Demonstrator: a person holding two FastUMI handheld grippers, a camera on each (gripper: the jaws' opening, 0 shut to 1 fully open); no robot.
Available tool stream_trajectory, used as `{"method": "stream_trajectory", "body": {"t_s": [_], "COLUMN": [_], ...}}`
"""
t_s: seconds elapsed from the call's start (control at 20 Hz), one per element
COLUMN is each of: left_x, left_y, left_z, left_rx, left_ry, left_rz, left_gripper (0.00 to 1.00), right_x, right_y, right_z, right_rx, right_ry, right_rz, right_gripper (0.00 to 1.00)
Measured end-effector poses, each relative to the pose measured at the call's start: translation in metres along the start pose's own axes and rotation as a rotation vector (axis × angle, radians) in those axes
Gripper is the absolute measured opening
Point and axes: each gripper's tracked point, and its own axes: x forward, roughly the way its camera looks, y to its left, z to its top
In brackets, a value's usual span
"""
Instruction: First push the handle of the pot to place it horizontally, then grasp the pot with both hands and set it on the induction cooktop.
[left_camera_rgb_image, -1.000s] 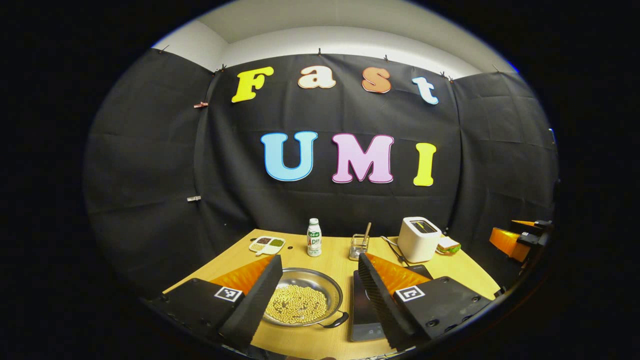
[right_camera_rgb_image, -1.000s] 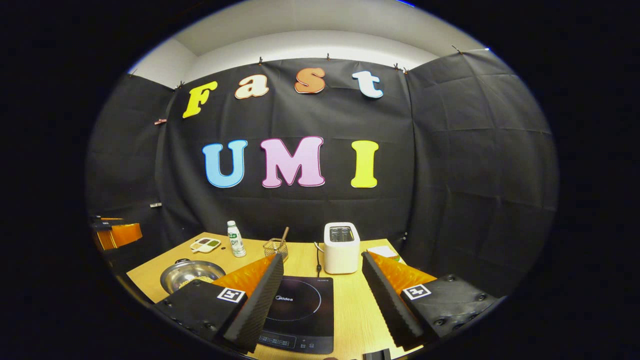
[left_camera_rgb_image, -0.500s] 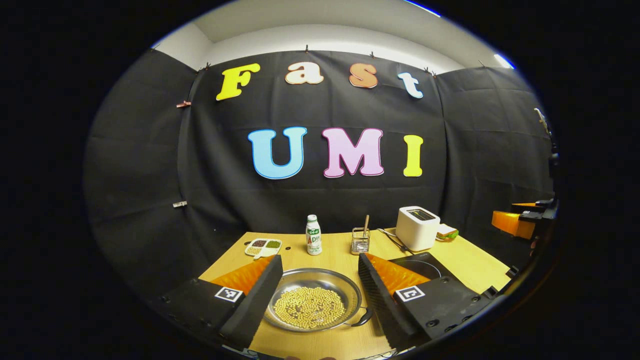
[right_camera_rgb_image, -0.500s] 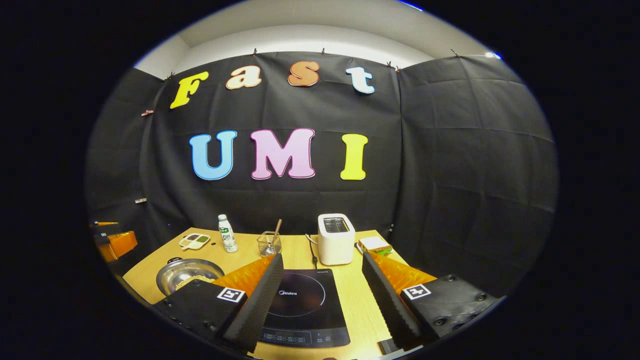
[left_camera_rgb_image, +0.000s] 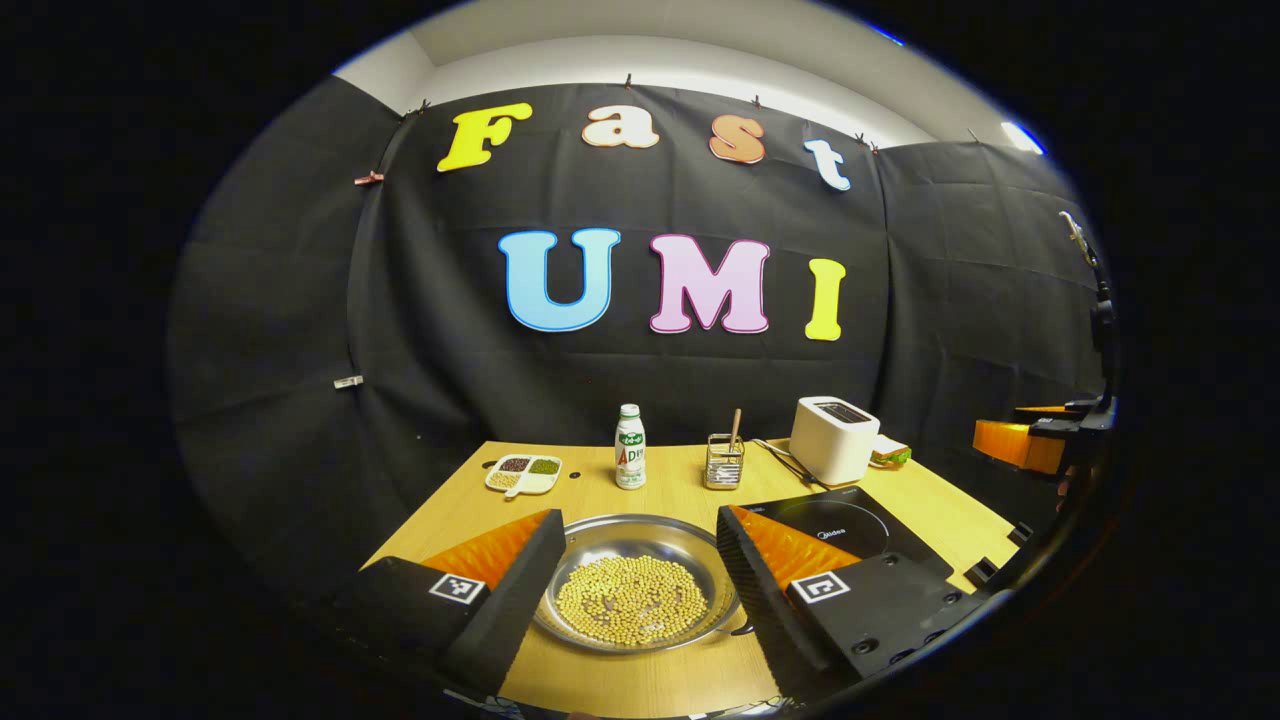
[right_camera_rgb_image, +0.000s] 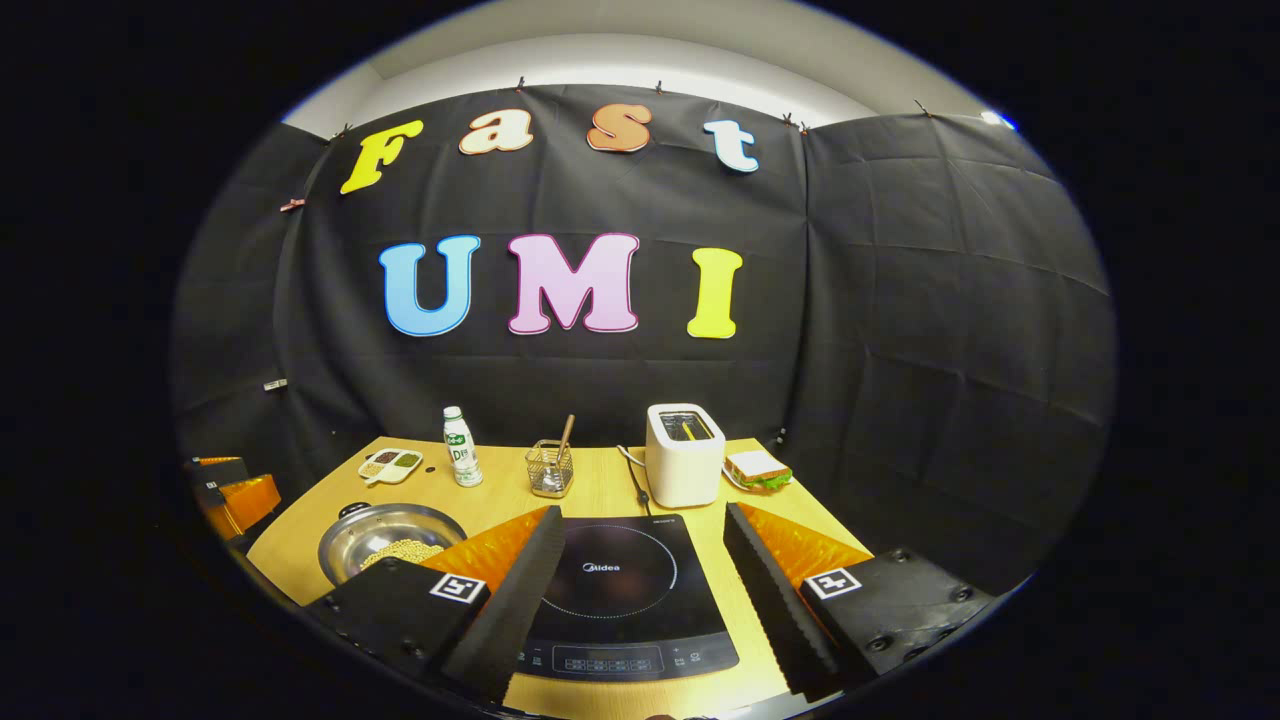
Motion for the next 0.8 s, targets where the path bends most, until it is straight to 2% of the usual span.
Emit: {"method": "stream_trajectory", "body": {"t_s": [0.2, 0.3, 0.35, 0.4, 0.45, 0.5, 0.55, 0.7, 0.75, 0.8], "left_x": [-0.003, -0.004, -0.006, -0.005, -0.006, -0.006, -0.006, -0.005, -0.003, -0.001], "left_y": [-0.001, -0.004, -0.006, -0.008, -0.010, -0.013, -0.017, -0.025, -0.028, -0.031], "left_z": [-0.023, -0.032, -0.039, -0.046, -0.054, -0.058, -0.065, -0.086, -0.095, -0.105], "left_rx": [-0.013, -0.013, -0.011, -0.009, -0.006, -0.001, 0.007, 0.026, 0.030, 0.028], "left_ry": [0.064, 0.107, 0.134, 0.164, 0.190, 0.213, 0.239, 0.320, 0.348, 0.382], "left_rz": [-0.059, -0.087, -0.099, -0.105, -0.108, -0.121, -0.126, -0.151, -0.156, -0.163], "left_gripper": [0.93, 0.84, 0.75, 0.71, 0.61, 0.61, 0.48, 0.35, 0.27, 0.25], "right_x": [-0.003, 0.001, 0.002, 0.005, 0.008, 0.011, 0.015, 0.023, 0.025, 0.027], "right_y": [0.004, 0.005, 0.006, 0.005, 0.004, 0.003, 0.001, -0.002, -0.005, -0.006], "right_z": [0.005, 0.005, 0.004, 0.005, 0.006, 0.007, 0.004, 0.000, -0.002, -0.002], "right_rx": [-0.035, -0.030, -0.030, -0.033, -0.036, -0.035, -0.028, -0.018, -0.020, -0.017], "right_ry": [-0.027, -0.026, -0.027, -0.031, -0.038, -0.044, -0.035, -0.021, -0.018, -0.015], "right_rz": [0.002, 0.007, 0.012, 0.015, 0.019, 0.021, 0.024, 0.042, 0.046, 0.052], "right_gripper": [0.98, 0.98, 0.98, 0.98, 0.98, 0.98, 0.98, 0.98, 0.98, 0.98]}}
